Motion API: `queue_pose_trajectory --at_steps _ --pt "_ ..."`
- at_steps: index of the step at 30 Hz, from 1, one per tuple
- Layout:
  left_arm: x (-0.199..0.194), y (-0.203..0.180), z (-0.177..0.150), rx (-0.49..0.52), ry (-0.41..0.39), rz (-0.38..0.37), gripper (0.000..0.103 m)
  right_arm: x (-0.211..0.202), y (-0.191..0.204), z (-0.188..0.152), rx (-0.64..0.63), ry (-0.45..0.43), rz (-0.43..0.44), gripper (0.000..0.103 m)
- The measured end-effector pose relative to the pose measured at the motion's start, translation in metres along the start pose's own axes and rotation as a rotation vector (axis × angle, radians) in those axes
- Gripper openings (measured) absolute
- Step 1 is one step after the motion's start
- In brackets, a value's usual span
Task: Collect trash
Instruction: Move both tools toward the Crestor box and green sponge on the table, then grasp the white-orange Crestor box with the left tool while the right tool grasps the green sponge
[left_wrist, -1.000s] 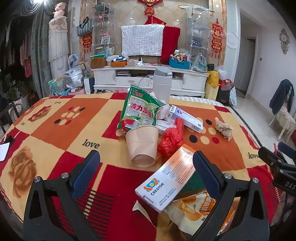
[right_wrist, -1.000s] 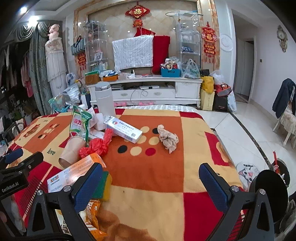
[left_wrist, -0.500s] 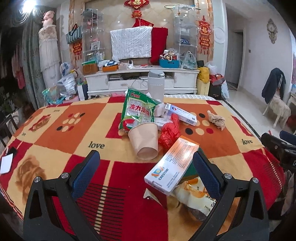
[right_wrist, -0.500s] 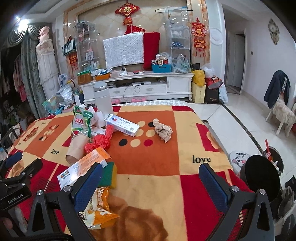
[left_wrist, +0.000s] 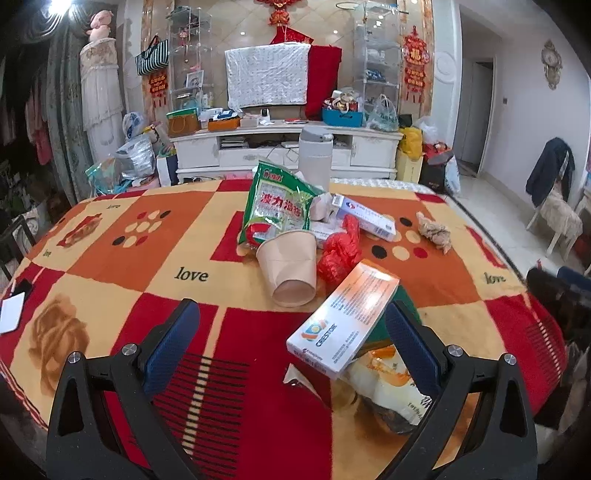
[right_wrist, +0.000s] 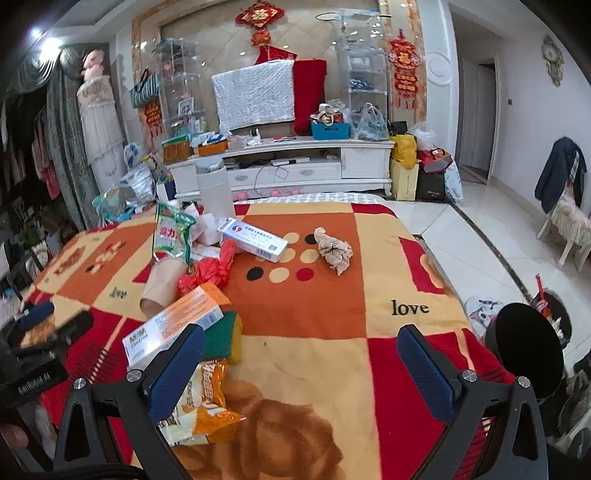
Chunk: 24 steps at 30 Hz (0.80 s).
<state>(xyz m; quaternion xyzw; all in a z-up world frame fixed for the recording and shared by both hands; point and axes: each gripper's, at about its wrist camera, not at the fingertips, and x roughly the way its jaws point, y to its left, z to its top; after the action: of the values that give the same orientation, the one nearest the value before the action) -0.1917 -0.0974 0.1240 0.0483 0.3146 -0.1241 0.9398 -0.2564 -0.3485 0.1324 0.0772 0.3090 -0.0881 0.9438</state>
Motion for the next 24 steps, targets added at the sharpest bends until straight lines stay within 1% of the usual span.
queue_pose_trajectory --at_steps 3,5,9,14,17,21,24 --pt "0.007 -0.002 0.000 0.003 0.020 0.009 0.100 0.003 -0.006 0.000 0.029 0.008 0.027 0.103" --pt "0.008 -0.003 0.001 -0.004 0.027 0.010 0.100 0.003 -0.010 -0.001 0.032 0.010 0.030 0.103" --pt "0.011 -0.009 0.000 -0.012 0.041 -0.013 0.100 0.005 -0.022 -0.001 0.047 0.000 0.015 0.103" --pt "0.018 -0.012 0.002 -0.005 0.046 -0.044 0.100 0.021 -0.033 0.003 0.063 0.019 0.003 0.103" --pt "0.027 -0.010 0.004 -0.013 0.060 -0.046 0.100 0.031 -0.029 0.007 0.041 0.028 0.019 0.103" --pt "0.039 -0.007 0.006 -0.012 0.085 -0.028 0.100 0.043 -0.014 0.012 -0.025 0.022 0.022 0.103" --pt "0.045 -0.003 0.009 -0.020 0.091 -0.019 0.100 0.051 -0.007 0.011 -0.045 0.023 0.029 0.103"
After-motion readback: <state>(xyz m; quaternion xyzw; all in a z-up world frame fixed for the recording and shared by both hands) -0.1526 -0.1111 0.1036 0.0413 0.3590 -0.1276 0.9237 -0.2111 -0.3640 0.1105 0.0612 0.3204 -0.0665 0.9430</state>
